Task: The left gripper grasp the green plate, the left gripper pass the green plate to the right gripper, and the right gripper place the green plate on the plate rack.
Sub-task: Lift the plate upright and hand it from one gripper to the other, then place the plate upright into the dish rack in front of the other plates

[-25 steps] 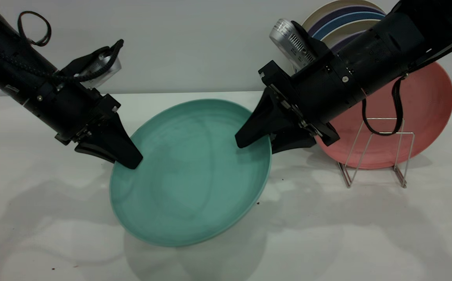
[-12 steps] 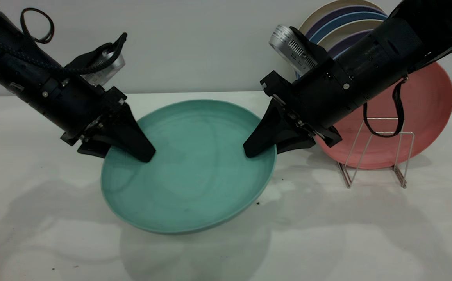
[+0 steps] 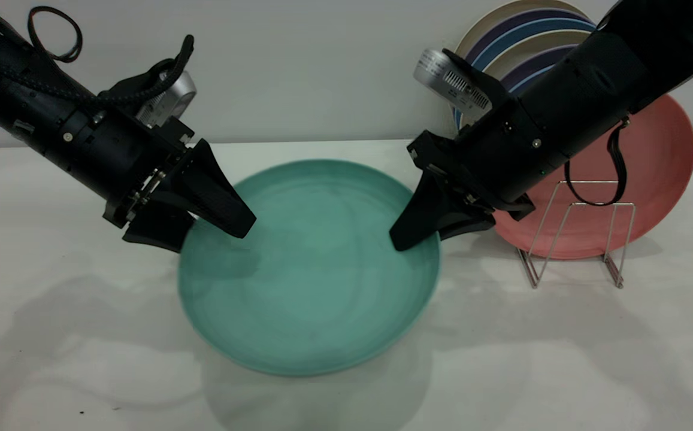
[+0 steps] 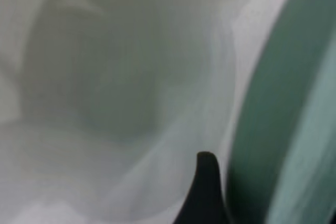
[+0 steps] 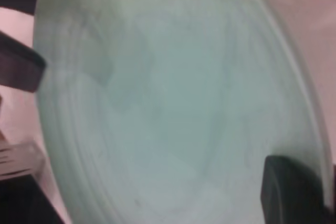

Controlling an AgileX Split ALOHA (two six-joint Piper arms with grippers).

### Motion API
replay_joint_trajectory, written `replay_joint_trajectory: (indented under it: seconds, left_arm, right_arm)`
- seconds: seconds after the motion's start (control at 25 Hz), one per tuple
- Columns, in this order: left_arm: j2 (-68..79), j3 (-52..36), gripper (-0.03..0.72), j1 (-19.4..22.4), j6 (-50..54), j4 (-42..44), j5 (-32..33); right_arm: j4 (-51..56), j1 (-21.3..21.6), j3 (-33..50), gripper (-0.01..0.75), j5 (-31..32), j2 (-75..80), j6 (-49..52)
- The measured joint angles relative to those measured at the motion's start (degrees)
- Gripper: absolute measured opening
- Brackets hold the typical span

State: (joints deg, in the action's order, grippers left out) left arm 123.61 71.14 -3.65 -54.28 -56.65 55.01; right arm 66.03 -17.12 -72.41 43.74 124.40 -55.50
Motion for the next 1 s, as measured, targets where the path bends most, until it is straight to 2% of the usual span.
replay_joint_trajectory:
  seconds: [0.4, 0.64, 0.88, 1.0]
  left_arm:
    - [-2.8, 0.0, 0.604, 0.9, -0.06, -0.59, 0.82]
    - [-6.52, 0.07, 0.593, 4.31, 1.15, 5.94, 1.16]
    - [-7.9, 0.07, 0.593, 6.45, 2.4, 8.21, 1.22]
    - [-8.28, 0.07, 0.593, 6.45, 2.4, 8.21, 1.41]
  right_arm:
    - [-8.16, 0.0, 0.0, 0.037, -4.46, -0.66, -7.18]
    - [-9.39, 0.0, 0.0, 0.037, -6.9, -5.13, -11.78]
    - [-9.84, 0.0, 0.15, 0.037, -7.53, -17.02, -29.85]
    - [-11.37, -0.11, 0.22, 0.037, -11.95, -24.75, -37.89]
